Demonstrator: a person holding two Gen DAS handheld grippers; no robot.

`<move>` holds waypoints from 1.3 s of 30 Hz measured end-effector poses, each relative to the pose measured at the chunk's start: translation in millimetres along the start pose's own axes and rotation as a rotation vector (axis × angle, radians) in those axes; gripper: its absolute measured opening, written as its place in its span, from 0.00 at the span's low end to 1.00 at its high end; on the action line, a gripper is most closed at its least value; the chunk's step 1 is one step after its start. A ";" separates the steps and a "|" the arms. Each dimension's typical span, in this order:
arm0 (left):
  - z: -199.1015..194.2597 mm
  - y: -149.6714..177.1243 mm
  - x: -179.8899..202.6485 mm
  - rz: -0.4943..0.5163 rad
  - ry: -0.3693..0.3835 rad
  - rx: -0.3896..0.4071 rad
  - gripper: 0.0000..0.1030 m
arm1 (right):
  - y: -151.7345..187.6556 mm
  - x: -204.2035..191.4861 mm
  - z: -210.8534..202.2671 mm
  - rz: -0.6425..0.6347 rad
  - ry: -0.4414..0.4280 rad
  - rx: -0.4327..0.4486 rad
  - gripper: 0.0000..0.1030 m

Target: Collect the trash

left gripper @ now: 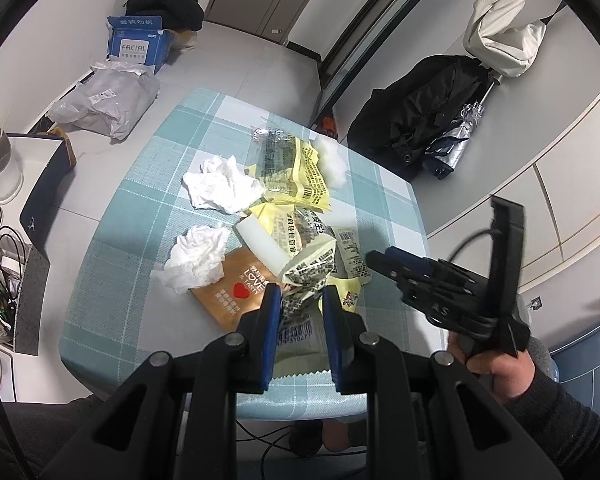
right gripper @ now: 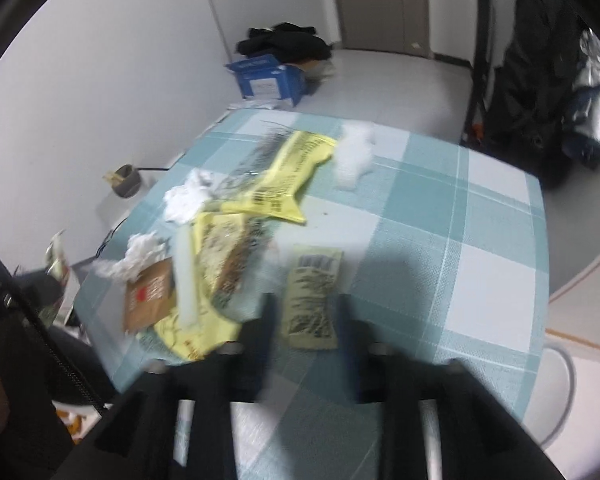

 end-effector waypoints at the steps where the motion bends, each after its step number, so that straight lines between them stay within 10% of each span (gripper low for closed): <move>1: 0.2 -0.4 -0.7 -0.001 -0.002 -0.001 0.16 | -2.6 1.7 4.2 0.006 0.000 -0.007 0.40; 14: 1.9 -2.6 -4.7 -0.024 -0.002 -0.007 0.16 | -11.9 -15.3 49.2 -0.114 0.163 -0.093 0.40; 18: 1.8 -3.6 -5.3 -0.024 -0.010 -0.006 0.16 | -13.1 -11.1 47.0 -0.095 0.164 -0.089 0.27; 39: 25.3 -18.9 86.8 0.198 -0.049 0.007 0.16 | 0.4 53.9 -64.6 0.120 -0.088 0.102 0.21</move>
Point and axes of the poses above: each gripper's, at about its wrist camera, not at the fingertips, and z roughly the way its jaws point, x to its right, y to its underside, the point moved 3 cm from there along z, roughly the way its jaws point, and after that the axes turned 6 degrees about -x, right-handed, at the moved point
